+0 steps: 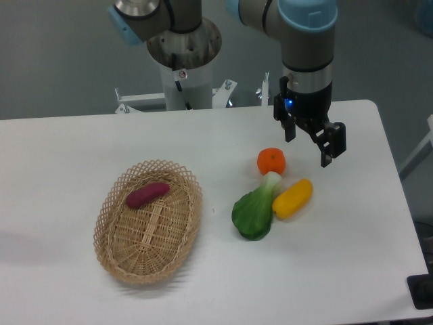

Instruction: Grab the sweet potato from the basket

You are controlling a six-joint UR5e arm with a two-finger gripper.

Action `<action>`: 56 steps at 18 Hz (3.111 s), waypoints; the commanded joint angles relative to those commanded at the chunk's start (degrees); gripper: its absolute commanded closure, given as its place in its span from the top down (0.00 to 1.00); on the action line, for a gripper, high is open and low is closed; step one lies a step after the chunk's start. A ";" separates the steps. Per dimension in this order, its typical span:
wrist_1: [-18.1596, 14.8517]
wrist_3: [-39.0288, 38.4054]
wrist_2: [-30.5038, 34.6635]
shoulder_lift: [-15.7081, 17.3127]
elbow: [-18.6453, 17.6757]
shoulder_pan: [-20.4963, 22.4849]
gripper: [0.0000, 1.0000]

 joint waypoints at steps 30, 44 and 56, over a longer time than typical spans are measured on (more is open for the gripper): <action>4.56 -34.98 -1.68 -5.70 -12.13 -18.44 1.00; 7.12 -30.41 3.95 -11.60 -15.90 -29.53 1.00; 7.47 -31.72 4.13 -12.48 -16.44 -30.85 1.00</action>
